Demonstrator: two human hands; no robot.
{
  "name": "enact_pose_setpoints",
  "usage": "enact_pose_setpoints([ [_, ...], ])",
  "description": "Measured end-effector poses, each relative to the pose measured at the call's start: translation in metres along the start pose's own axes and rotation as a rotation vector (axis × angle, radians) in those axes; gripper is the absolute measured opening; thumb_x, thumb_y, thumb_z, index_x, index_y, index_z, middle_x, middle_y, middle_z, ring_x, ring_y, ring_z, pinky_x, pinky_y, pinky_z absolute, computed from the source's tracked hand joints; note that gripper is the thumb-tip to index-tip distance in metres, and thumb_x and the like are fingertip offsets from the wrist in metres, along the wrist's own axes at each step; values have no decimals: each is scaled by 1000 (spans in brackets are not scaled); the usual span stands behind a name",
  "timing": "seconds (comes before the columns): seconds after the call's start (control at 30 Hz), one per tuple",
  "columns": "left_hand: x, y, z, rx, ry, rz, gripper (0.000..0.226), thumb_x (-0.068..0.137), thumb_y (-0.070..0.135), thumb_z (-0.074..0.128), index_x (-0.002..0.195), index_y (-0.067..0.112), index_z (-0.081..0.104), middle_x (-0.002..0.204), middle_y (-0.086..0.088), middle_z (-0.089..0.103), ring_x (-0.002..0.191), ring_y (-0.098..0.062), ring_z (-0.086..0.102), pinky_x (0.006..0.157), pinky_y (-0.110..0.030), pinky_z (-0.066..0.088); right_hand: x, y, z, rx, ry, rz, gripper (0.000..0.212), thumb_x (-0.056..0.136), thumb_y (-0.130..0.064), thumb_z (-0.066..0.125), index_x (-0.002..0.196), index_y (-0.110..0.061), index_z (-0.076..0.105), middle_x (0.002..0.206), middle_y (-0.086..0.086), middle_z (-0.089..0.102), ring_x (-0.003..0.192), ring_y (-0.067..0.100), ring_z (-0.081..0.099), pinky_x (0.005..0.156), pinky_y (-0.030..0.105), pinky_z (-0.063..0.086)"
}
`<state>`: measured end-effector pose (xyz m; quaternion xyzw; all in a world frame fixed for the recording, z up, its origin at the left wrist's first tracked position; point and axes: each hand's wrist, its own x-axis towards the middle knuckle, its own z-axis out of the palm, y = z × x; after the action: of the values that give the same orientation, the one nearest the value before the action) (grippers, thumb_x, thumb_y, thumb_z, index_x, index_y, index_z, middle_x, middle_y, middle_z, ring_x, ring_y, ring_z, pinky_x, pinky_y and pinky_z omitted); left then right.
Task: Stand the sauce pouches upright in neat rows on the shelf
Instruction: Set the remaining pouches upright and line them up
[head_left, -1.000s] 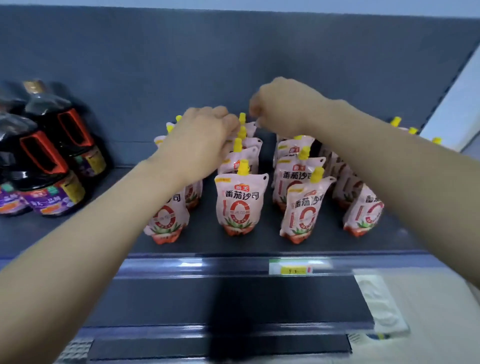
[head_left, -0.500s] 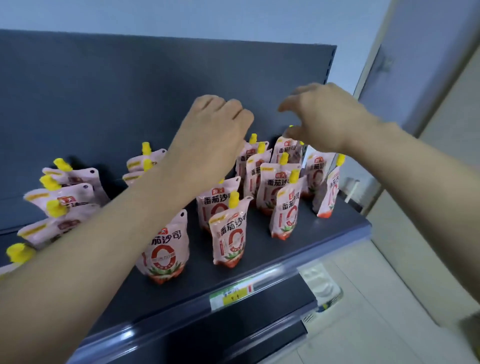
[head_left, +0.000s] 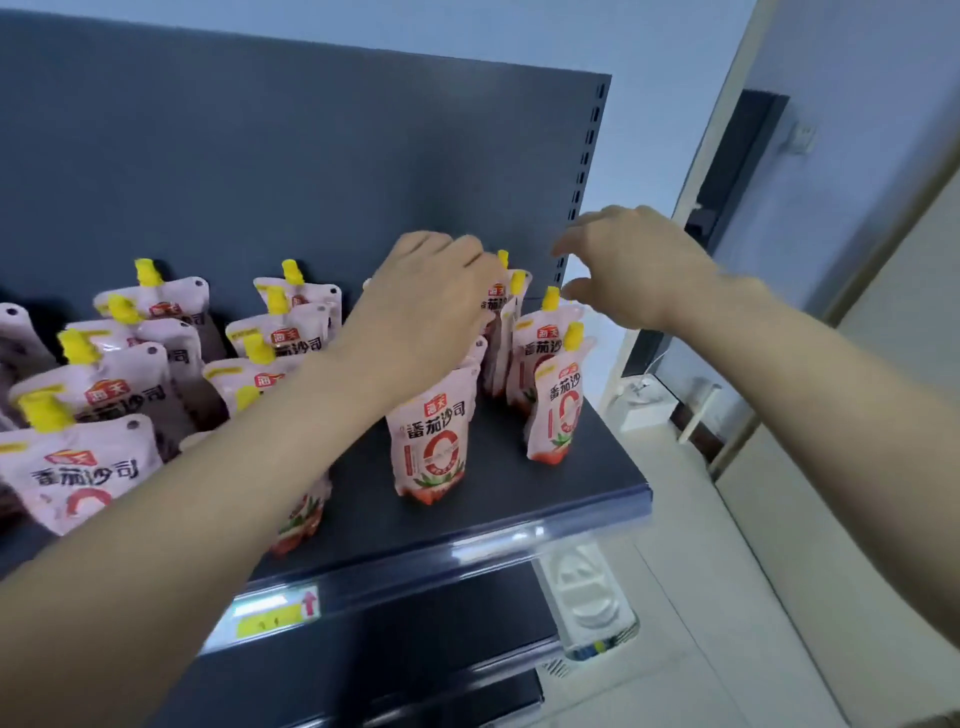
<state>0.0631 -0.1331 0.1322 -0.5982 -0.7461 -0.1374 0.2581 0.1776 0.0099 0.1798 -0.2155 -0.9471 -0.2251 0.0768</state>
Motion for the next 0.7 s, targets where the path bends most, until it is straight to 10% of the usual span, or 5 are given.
enact_pose_setpoints([
  [0.7, 54, 44, 89, -202, -295, 11, 39, 83, 40, 61, 114, 17, 56, 107, 0, 61, 106, -20, 51, 95, -33, 31, 42, 58, 79, 313, -145, -118, 42, 90, -21, 59, 131, -17, 55, 130, 8, 61, 121, 29, 52, 96, 41, 48],
])
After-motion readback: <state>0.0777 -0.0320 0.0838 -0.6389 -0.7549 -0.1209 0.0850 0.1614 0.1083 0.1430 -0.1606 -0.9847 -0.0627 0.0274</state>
